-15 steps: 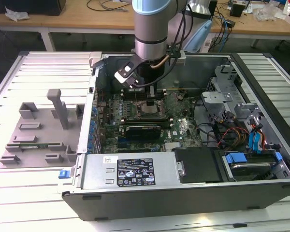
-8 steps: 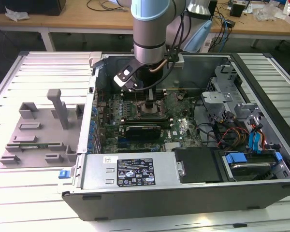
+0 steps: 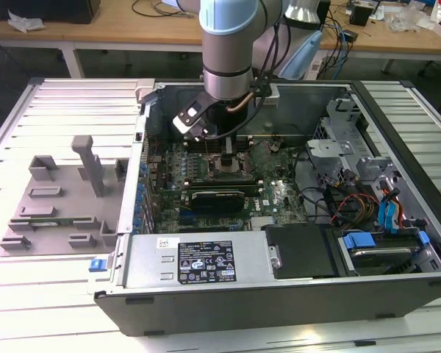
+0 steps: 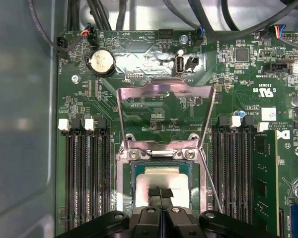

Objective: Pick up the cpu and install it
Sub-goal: 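Place the cpu into insertion slot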

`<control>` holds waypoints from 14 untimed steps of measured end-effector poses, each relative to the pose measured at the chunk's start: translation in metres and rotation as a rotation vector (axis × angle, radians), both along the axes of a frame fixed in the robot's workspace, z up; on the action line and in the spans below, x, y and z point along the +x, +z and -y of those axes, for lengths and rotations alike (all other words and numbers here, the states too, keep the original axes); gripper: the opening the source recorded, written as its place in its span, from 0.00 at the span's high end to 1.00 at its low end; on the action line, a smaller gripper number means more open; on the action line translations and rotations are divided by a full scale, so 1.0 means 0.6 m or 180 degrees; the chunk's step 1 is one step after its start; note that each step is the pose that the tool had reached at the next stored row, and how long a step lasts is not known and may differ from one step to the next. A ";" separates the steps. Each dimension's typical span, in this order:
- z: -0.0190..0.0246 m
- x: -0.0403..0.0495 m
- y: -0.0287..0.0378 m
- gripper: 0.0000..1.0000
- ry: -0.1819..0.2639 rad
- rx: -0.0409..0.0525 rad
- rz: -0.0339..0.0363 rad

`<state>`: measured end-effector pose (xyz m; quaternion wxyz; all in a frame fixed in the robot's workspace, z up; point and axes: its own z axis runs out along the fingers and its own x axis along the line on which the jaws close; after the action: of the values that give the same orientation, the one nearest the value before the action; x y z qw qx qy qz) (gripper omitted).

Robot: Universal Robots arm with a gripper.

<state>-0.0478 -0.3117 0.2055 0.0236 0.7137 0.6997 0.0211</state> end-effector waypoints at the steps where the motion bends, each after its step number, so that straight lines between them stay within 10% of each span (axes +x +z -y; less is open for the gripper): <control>1: 0.0000 0.000 -0.001 0.89 -0.0023 0.0006 0.0000; 14: -0.0014 0.000 -0.006 0.89 -0.0045 0.0014 -0.0002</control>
<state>-0.0478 -0.3109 0.2016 0.0220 0.7188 0.6946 0.0223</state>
